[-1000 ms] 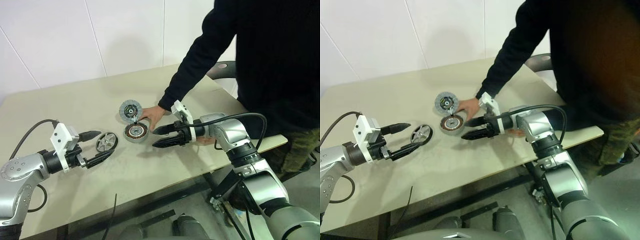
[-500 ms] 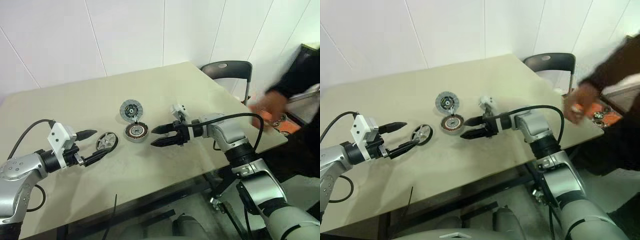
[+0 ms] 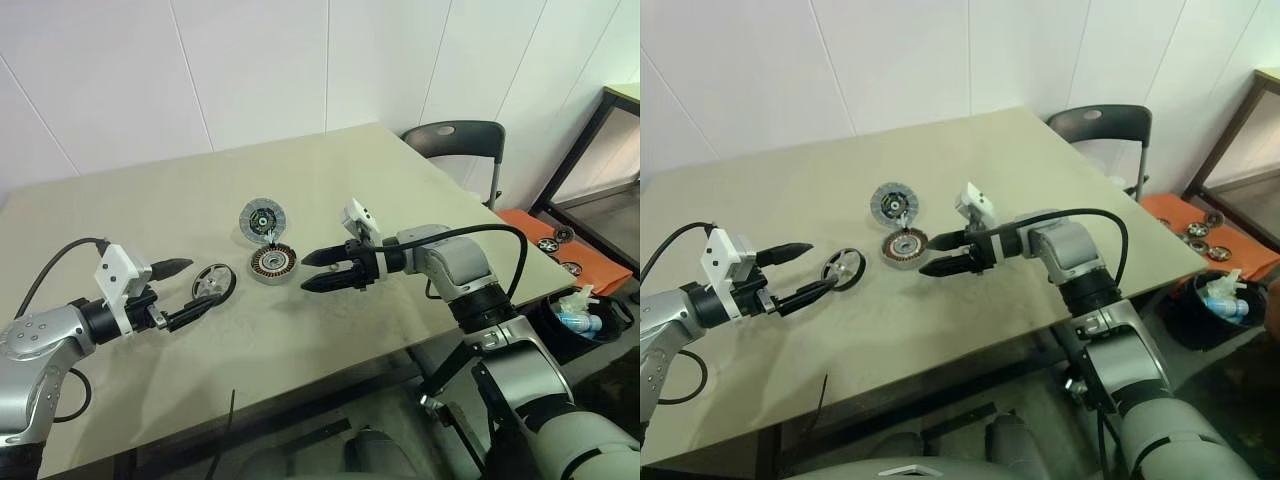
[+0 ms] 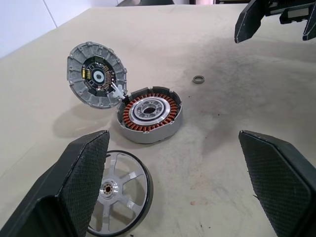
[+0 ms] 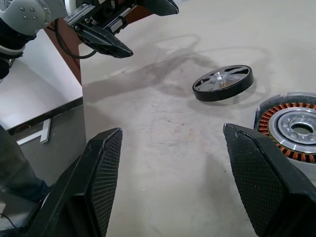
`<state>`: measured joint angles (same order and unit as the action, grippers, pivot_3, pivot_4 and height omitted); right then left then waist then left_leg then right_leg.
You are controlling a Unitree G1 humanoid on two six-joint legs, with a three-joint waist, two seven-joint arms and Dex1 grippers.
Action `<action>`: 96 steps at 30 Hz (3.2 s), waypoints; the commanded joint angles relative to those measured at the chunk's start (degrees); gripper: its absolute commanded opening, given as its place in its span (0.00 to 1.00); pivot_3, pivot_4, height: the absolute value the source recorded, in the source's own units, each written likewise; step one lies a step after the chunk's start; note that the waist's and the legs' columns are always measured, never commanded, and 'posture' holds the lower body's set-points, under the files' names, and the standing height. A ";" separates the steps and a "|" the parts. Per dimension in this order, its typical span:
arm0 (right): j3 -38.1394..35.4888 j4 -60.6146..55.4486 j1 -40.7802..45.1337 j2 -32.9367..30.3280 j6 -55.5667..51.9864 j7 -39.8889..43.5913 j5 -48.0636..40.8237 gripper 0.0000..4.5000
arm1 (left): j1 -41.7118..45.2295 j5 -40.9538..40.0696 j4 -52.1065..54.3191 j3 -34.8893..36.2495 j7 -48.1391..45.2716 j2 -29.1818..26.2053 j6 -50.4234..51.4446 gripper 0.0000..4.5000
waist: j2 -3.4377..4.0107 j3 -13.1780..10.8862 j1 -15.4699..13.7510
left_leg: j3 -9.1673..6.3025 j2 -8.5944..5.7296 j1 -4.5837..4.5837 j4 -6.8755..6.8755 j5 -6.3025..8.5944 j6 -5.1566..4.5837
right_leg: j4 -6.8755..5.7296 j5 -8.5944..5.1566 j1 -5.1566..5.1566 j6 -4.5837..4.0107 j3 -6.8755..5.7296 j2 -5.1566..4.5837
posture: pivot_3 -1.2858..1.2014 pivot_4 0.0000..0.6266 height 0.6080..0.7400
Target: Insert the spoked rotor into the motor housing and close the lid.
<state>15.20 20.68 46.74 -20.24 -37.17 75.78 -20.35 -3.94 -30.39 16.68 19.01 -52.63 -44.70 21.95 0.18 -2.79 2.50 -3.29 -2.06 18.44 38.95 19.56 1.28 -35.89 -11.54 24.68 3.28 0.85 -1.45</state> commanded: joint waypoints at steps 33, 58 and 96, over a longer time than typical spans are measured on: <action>-0.10 -1.84 1.93 -0.10 -0.76 2.06 -0.51 0.76 | 2.29 0.66 0.28 1.23 2.12 0.72 -1.87 0.99 | -0.04 -0.05 -0.02 | 0.02 -0.05 0.10 -0.04 0.14 -0.23 | 0.51 0.07 -0.14 -0.09 0.01 -0.08 | 0.52 0.00 1.00; 0.00 -0.18 2.04 0.45 0.44 2.12 1.03 0.76 | 2.99 2.18 -0.48 0.09 3.69 1.79 -2.46 0.99 | -0.22 0.01 -4.93 | -1.03 -1.11 0.69 0.20 0.93 -0.14 | 3.23 3.14 2.12 1.58 2.23 -2.34 | 0.52 0.00 1.00; 0.06 1.32 2.52 0.95 1.46 1.75 1.78 0.76 | 3.89 2.54 -1.00 -0.38 3.84 1.83 -2.92 0.99 | -0.31 0.08 -0.92 | -3.32 0.19 -1.12 -0.71 0.32 1.97 | 2.86 2.35 -0.34 2.95 2.92 -2.13 | 0.52 0.00 1.00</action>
<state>15.66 22.66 47.96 -19.50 -36.26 77.51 -18.33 -1.12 -27.97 15.03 17.45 -48.87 -42.43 20.29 -0.12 -2.70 1.58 -6.59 -1.88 17.32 38.26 19.88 3.25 -33.08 -9.19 24.34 6.23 3.79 -3.57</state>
